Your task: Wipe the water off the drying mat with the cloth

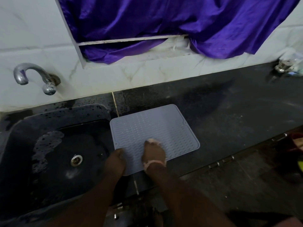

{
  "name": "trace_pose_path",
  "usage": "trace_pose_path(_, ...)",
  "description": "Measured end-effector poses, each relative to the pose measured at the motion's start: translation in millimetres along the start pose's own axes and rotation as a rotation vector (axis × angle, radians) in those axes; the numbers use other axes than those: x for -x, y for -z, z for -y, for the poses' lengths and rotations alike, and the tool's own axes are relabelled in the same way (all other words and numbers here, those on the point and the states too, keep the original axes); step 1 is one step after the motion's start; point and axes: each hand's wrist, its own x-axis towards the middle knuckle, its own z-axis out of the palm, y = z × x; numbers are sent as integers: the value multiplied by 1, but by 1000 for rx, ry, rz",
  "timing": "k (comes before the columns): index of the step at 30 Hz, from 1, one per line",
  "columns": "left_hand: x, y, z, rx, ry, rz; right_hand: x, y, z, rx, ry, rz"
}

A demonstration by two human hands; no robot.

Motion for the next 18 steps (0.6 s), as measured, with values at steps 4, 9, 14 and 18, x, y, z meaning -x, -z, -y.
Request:
trace_pose_path(4, 1, 5, -8, 86, -6, -12, 8, 12, 30, -516, 142, 240)
trace_pose_path(9, -3, 5, -12, 49, 25, -91, -24, 46, -22, -533, 65, 16)
trace_pose_path(14, 12, 3, -14, 67, 65, -78, -49, 59, -116, -175, -247, -200)
trace_pose_path(18, 16, 3, -10, 57, 66, -29, -45, 31, -81, 71, -160, -86)
